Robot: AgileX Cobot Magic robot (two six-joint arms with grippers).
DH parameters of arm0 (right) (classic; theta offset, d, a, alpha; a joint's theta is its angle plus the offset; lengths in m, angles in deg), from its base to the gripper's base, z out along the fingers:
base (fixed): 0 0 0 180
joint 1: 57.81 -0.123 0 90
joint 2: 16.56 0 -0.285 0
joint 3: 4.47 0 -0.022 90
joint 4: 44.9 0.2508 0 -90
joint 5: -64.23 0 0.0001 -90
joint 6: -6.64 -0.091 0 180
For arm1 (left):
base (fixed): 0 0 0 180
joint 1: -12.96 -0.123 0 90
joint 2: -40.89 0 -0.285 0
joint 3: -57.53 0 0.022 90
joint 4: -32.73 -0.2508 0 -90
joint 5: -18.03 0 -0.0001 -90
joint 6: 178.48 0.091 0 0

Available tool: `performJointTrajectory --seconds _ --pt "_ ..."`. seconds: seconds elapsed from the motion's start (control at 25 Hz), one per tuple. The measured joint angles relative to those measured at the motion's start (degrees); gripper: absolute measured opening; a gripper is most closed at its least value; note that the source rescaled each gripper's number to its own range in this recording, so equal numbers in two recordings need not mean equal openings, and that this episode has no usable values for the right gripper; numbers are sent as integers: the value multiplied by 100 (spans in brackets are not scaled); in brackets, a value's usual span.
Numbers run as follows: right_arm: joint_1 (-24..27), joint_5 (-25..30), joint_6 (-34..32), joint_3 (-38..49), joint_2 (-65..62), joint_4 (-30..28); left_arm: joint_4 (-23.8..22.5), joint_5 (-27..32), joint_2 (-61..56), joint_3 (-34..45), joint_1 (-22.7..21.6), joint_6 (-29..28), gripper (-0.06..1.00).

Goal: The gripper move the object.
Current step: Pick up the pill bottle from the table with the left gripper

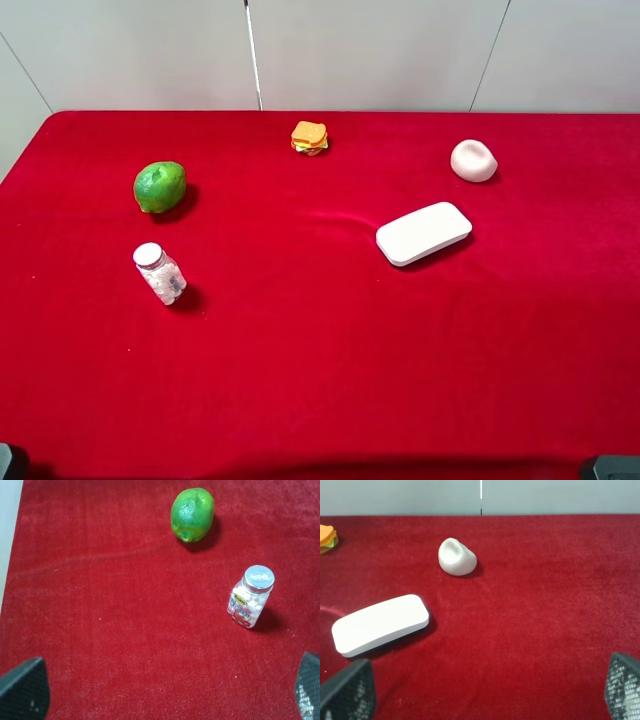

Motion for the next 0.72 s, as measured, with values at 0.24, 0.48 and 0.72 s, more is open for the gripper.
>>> performJointTrajectory --seconds 0.24,0.48,0.72 --pt "0 0 0 0 0 0 0 0 0 0 0 0 97" --pt "0 0 0 0 0 0 0 0 0 0 0 0 97" --pt "0 0 0 0 0 0 0 0 0 0 0 0 97"
